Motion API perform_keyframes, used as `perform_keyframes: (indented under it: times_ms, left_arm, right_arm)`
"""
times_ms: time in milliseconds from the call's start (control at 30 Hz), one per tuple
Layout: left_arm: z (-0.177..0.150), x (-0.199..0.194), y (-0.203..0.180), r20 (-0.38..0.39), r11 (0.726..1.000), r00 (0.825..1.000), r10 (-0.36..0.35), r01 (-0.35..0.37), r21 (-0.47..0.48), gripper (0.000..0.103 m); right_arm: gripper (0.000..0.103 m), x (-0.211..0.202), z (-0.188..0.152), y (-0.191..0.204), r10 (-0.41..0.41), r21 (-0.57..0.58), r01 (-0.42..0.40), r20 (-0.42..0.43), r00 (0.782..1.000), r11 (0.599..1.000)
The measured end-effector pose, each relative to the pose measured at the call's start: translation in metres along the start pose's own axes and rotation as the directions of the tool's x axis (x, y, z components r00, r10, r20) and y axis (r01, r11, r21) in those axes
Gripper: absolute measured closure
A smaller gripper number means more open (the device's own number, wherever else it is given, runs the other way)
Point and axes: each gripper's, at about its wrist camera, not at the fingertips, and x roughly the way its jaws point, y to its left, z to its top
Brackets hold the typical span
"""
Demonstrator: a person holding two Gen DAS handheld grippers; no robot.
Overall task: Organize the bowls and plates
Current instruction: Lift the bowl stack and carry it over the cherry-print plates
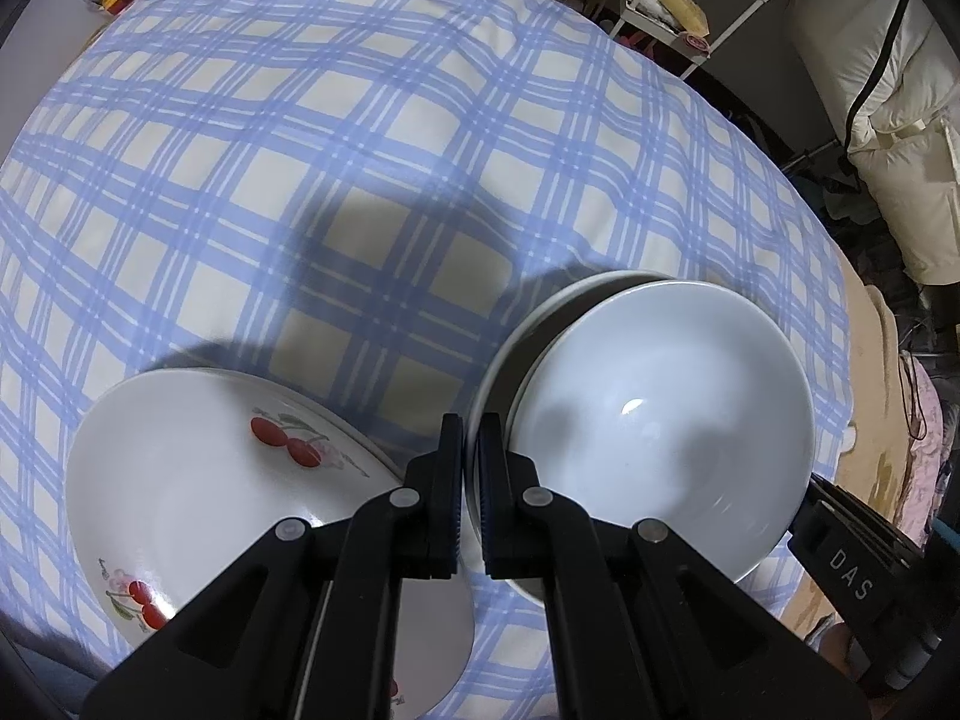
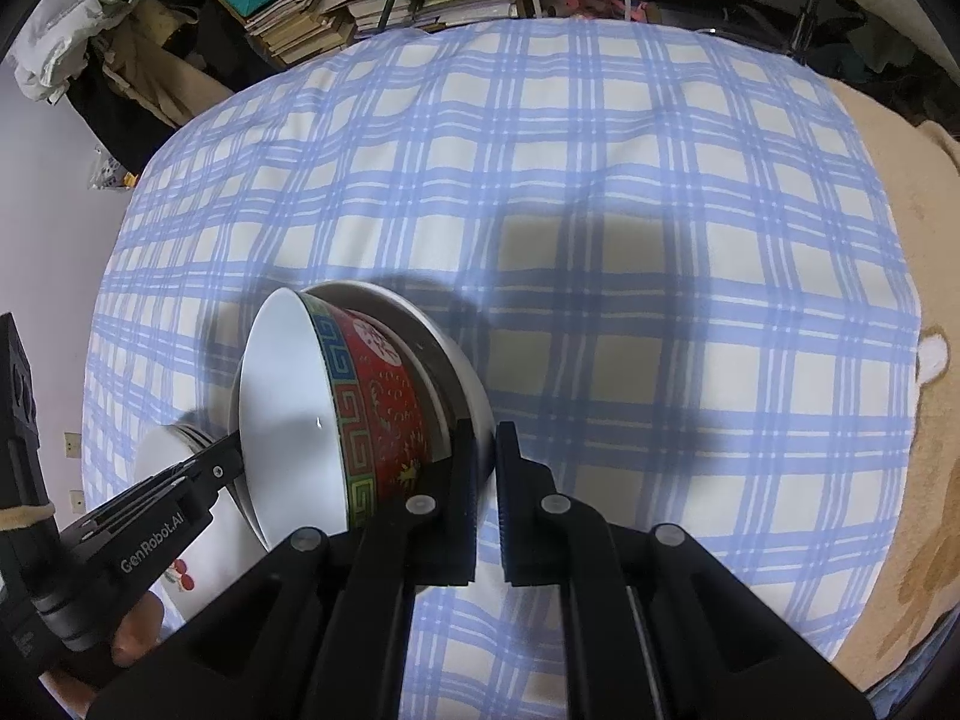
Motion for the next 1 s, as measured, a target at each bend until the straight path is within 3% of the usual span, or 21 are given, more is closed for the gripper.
perform_keyframes:
  times_ms: [233, 433, 767, 1000]
  left_arm:
    - [0.005, -0.006, -0.012, -0.036, 0.995, 0.998, 0.059, -0.056, 0.085, 0.101]
    - [0.006, -0.018, -0.032, 0.004, 0.987, 0.995, 0.104, -0.103, 0.126, 0.101]
    - [0.003, -0.05, -0.041, 0.036, 0.985, 0.995, 0.091, -0.095, 0.145, 0.101]
    - [-0.006, -0.084, -0.021, 0.073, 0.988, 0.993, 0.091, -0.099, 0.12, 0.101]
  right_arm:
    - [0.093, -0.01, -0.003, 0.005, -0.027, -0.041, 0.027, 0.008, 1.0, 0.999]
    - [0.094, -0.016, -0.001, -0.009, 0.024, 0.002, -0.024, 0.003, 1.0, 1.0]
    - [0.093, -0.051, -0.011, -0.015, 0.063, 0.03, -0.065, 0.066, 0.996, 0.997]
    - [0.094, -0.071, -0.017, 0.015, 0.056, -0.013, -0.055, 0.098, 0.994, 0.998]
